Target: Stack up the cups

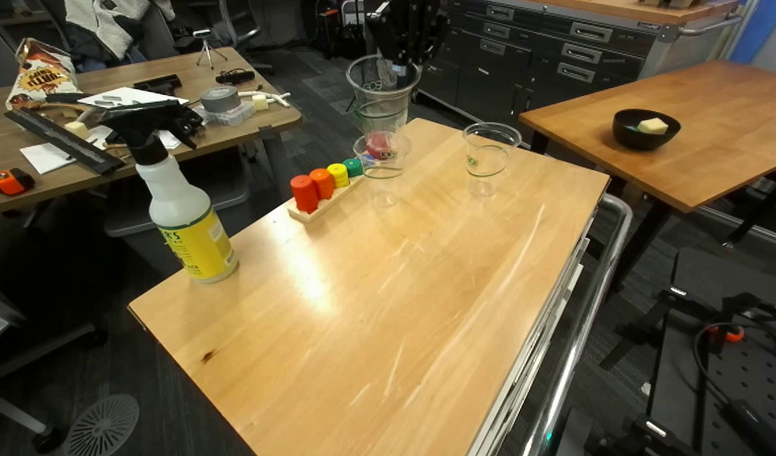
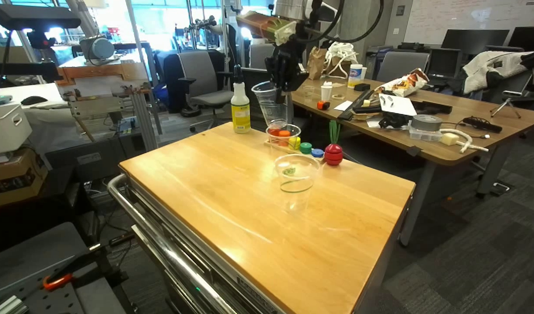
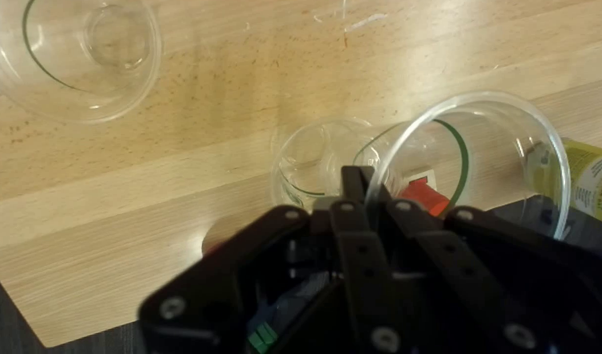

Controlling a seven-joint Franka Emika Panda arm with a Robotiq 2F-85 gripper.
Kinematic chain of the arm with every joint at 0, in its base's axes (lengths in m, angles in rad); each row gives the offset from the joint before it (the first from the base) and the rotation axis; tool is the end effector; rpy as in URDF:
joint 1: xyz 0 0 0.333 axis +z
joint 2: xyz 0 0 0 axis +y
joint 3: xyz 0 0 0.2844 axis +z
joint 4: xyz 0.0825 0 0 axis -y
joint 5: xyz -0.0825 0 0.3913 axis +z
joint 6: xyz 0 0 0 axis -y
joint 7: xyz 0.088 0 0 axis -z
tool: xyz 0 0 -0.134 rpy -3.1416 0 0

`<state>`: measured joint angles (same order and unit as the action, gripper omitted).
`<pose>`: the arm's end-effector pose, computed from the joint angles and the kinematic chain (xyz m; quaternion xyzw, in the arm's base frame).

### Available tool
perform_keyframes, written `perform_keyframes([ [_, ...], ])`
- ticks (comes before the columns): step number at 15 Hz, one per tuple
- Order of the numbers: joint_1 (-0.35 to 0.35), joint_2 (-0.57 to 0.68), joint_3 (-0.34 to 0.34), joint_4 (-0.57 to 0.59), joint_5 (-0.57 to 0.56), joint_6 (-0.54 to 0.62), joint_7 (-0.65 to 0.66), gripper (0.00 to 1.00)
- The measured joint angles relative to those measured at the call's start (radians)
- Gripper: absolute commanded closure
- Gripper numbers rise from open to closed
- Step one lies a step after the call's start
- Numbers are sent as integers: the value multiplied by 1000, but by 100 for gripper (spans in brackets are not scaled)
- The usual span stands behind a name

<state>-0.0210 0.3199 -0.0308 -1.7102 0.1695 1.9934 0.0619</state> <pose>0.6386 -0.0175 0.3414 -0.9930 0.0920 0.0185 0.0716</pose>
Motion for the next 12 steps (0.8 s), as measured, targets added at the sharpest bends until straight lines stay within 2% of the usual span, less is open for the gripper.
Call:
perform_keyframes([
  [8,-9,91,-2,55,-23,-2,7,99],
  [9,-11,98,-2,55,-20,-2,7,75],
  [12,-18,119,-2,54,-9,-2,7,56],
])
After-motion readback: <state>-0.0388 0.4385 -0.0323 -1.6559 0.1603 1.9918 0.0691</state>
